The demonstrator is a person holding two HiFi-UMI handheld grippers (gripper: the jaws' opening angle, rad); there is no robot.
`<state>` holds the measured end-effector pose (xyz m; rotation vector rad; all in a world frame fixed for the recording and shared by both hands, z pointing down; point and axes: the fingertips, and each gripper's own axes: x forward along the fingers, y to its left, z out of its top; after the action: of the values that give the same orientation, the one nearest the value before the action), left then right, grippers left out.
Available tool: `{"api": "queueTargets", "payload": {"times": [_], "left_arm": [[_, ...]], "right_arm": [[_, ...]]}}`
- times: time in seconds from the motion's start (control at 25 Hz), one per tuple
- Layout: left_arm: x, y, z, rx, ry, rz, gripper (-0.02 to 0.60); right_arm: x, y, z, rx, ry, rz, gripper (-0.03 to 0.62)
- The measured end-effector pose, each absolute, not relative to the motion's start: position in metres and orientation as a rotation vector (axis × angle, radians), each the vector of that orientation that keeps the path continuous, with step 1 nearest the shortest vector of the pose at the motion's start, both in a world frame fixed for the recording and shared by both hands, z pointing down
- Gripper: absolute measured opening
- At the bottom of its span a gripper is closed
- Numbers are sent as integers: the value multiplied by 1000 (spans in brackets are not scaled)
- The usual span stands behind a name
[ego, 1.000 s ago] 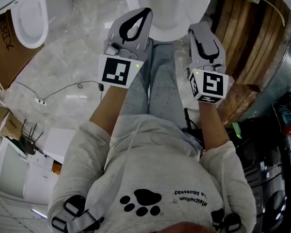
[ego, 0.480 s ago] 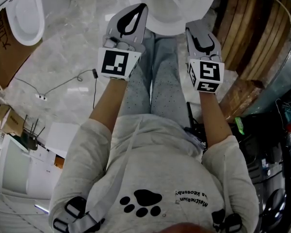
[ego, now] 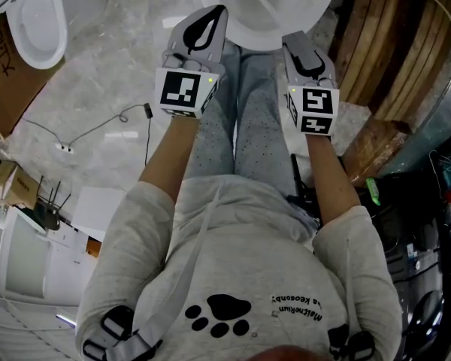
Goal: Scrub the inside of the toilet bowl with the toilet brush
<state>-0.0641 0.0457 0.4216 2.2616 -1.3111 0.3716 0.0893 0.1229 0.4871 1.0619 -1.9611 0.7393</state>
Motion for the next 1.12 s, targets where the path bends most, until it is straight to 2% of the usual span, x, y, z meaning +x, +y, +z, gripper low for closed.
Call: {"api": "queueTargets", "payload": {"times": [1.12], "left_arm": [[-61,68,467,2224,-1225,468,-2]], "right_arm": [[63,143,526,857,-1910,781,150]]}}
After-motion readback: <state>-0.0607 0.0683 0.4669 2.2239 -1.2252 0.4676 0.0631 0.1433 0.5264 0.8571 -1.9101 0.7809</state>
